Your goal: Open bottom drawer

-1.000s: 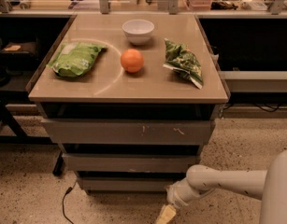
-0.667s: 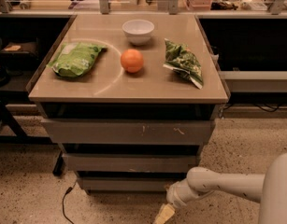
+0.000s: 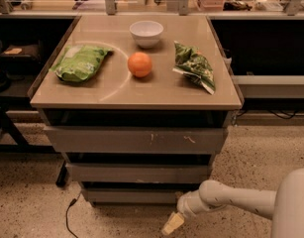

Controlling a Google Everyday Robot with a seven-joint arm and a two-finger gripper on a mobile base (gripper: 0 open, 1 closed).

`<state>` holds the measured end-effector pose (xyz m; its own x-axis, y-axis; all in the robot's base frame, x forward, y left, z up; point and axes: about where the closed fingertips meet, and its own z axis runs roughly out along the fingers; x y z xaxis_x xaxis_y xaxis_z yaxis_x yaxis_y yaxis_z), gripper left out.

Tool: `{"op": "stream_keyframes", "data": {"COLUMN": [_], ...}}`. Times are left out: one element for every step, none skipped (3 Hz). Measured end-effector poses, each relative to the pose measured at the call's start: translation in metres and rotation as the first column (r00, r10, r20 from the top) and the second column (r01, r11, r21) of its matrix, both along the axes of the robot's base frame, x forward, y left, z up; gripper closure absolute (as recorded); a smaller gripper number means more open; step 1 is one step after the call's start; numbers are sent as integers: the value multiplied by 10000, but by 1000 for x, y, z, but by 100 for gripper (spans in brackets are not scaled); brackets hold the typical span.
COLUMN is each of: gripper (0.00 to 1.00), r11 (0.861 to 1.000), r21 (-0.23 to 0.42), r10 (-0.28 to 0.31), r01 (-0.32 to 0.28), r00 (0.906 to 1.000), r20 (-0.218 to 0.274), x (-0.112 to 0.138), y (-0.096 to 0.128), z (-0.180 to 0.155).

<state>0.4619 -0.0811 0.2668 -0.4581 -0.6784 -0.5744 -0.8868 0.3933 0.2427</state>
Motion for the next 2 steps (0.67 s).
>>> {"op": "stream_keyframes", "data": {"gripper": [0,0], "r11": [9997,9994], "r21": [-46,-168], "r10": [-222,-292], "r01": [223,301], "r00": [9993,9983], "r20": [286,511], "x": [16,31], "y": [-4,-7], "z": [-13,-24]}}
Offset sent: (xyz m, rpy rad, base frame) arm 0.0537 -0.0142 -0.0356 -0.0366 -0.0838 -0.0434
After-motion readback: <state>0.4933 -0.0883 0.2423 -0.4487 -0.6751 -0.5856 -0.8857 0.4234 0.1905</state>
